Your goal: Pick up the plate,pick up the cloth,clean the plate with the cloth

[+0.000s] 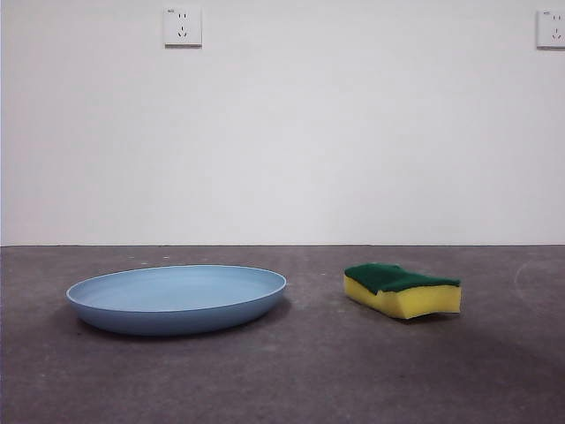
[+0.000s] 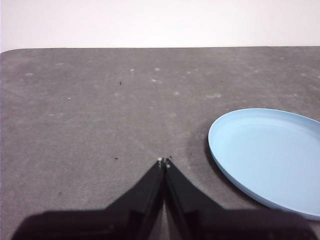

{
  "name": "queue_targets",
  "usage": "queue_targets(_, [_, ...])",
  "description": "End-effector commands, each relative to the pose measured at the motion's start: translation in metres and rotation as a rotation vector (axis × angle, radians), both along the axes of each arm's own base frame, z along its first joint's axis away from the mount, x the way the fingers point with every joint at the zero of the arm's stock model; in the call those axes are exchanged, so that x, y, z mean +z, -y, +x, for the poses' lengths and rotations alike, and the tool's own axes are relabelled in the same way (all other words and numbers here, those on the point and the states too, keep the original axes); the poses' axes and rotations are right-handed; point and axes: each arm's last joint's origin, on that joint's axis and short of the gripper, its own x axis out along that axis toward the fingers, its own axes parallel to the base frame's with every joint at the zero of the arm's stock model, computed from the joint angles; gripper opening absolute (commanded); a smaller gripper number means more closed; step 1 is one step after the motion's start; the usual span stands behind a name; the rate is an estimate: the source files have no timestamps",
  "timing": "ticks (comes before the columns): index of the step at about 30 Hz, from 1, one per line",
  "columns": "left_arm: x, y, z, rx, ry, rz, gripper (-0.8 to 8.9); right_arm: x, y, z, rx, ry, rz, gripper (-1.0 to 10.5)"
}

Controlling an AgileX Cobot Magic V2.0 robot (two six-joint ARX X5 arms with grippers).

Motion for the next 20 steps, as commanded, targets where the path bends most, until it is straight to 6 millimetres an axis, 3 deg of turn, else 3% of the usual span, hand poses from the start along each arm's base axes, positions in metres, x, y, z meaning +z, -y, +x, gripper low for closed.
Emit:
queue_targets(1, [-0.004, 0.000, 0.001, 0.006, -0.011, -0.002, -0.03, -0.009, 0.000, 0.001, 0.000, -0.015, 0.018, 0.0])
queue_targets(9, [-0.004, 0.000, 0.001, 0.006, -0.011, -0.002, -0.03, -0.023, 0.000, 0.000, -0.003, -0.100, 0.018, 0.0])
queue_targets(20, [-0.004, 0.000, 0.001, 0.006, -0.011, -0.002, -0.03, -0.024, 0.000, 0.000, -0.008, -0.114, 0.058, 0.0])
